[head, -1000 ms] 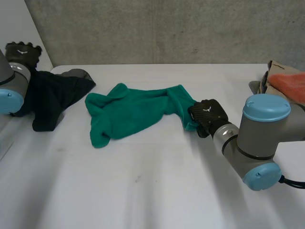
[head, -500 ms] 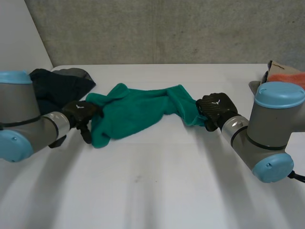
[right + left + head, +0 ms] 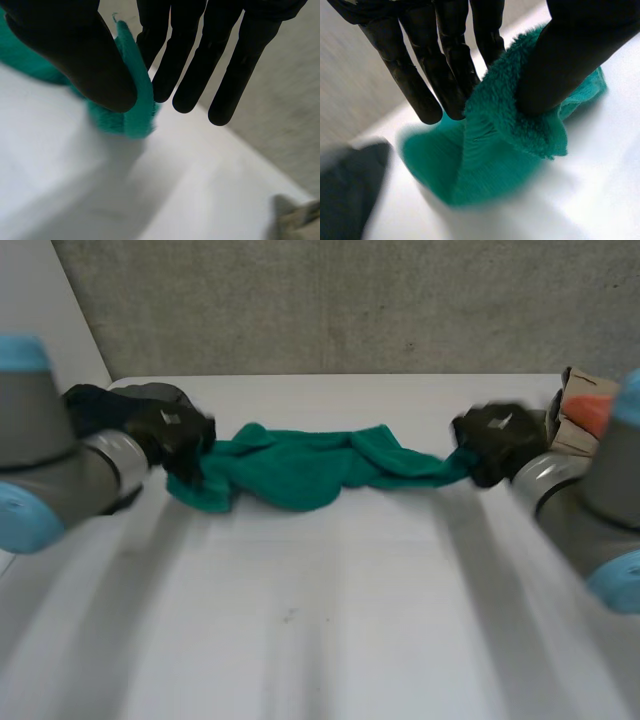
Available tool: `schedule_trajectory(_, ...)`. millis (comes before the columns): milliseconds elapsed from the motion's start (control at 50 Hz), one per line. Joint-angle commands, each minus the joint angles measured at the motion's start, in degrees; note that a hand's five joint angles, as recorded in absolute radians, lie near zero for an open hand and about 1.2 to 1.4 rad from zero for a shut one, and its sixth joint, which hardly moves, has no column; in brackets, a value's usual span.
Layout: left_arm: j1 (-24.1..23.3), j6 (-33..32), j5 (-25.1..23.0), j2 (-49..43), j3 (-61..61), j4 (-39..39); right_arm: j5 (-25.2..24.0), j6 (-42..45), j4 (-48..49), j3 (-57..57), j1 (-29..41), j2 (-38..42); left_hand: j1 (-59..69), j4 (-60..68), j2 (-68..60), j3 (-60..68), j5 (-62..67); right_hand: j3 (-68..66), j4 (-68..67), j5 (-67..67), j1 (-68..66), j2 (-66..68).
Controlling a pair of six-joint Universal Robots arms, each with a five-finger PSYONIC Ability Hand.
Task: Fold the laundry.
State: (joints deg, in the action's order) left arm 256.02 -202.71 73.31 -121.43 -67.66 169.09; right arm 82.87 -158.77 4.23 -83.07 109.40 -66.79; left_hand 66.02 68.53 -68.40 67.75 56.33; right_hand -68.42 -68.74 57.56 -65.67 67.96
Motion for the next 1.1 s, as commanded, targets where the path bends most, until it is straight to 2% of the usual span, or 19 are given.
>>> schedule_trajectory(20,1.8,7.4,-2.2,21.1,-2.9,-1.0,-2.2,-0.6,-1.9,5.0,-5.2,-13.4,14.0,11.5,-11.6,12.3,13.7,-11.6,-11.3,12.4,-14.3,12.0)
schedule_trajectory(60,2.6,10.6,-3.0,25.3,-2.4,-0.4,-1.7,-3.2,-2.2,9.6,-6.0,-13.3,14.0,11.5,-11.6,12.3,13.7,-11.6,-11.3,12.4,-14.3,12.0)
schedule_trajectory(120,2.7,13.2,-4.1,26.7,-1.6,0.3,-1.2,-6.7,-2.2,14.3,-6.3,-12.0,14.0,11.5,-11.6,12.3,13.7,-11.6,-11.3,12.4,-14.3,12.0)
schedule_trajectory(200,2.0,15.6,-4.4,26.2,-0.5,0.4,-0.3,-10.7,-2.6,21.9,-5.8,-4.1,14.0,11.5,-11.6,12.3,13.7,-11.6,-11.3,12.4,-14.3,12.0)
schedule_trajectory(300,-0.1,14.5,-3.2,21.8,-1.3,0.3,4.2,-10.1,-3.5,30.9,-1.0,8.6,14.0,11.5,-11.6,12.3,13.7,-11.6,-11.3,12.4,-14.3,12.0)
schedule_trajectory(420,-3.1,11.9,-0.3,18.1,-3.5,0.3,9.7,-7.1,-1.5,37.1,1.7,20.8,14.0,11.5,-11.6,12.3,13.7,-11.6,-11.3,12.4,-14.3,12.0)
schedule_trajectory(560,-4.6,9.1,2.0,14.6,-6.1,0.2,15.1,-5.5,10.6,41.9,3.7,34.1,14.0,11.5,-11.6,12.3,13.7,-11.6,-11.3,12.4,-14.3,12.0)
schedule_trajectory(580,-4.9,9.0,1.9,14.4,-6.3,0.2,15.3,-5.2,12.1,42.3,4.1,35.2,14.0,11.5,-11.6,12.3,13.7,-0.1,0.3,0.9,-2.8,0.5)
schedule_trajectory(600,-5.3,8.8,1.9,14.1,-6.5,0.2,15.2,-4.8,13.6,42.6,4.4,36.5,14.0,11.5,-11.6,12.3,13.7,21.2,21.5,-20.3,18.4,-20.7)
schedule_trajectory(620,-5.8,8.7,2.1,13.9,-6.8,0.2,15.1,-3.4,15.9,43.5,5.0,38.6,14.0,11.5,-11.6,12.3,13.7,58.4,58.7,-57.6,55.7,-58.0)
schedule_trajectory(680,-6.4,8.7,2.4,13.1,-7.0,0.2,16.1,0.8,17.7,45.9,5.8,41.3,14.0,11.5,-11.6,12.3,13.7,58.4,58.7,-57.6,55.7,-58.0)
schedule_trajectory(740,-6.3,8.7,2.9,13.2,-6.7,0.2,17.8,3.0,16.0,46.5,5.7,40.2,14.0,11.5,-11.6,12.3,13.7,58.4,58.7,-57.6,55.7,-58.0)
schedule_trajectory(840,-6.3,8.9,3.1,14.0,-4.9,0.2,23.2,0.7,8.1,42.4,5.0,29.7,14.0,11.5,-11.6,12.3,13.7,58.4,58.7,-57.6,55.7,-58.0)
schedule_trajectory(880,-6.5,9.0,3.2,14.5,-4.3,0.1,23.4,0.2,5.3,39.7,4.8,25.8,14.0,11.5,-11.6,12.3,13.7,58.4,58.7,-57.6,55.7,-58.0)
schedule_trajectory(1000,-8.2,9.7,3.1,16.5,-2.5,-0.6,19.0,-1.0,-8.4,25.4,3.5,10.6,14.0,11.5,-11.6,12.3,13.7,58.4,58.7,-57.6,55.7,-58.0)
schedule_trajectory(1100,-9.3,9.8,3.2,16.5,-1.2,-0.6,13.9,-4.5,-17.0,12.8,2.6,2.4,14.0,11.5,-11.6,12.3,13.7,57.3,57.6,-56.4,54.5,-56.8)
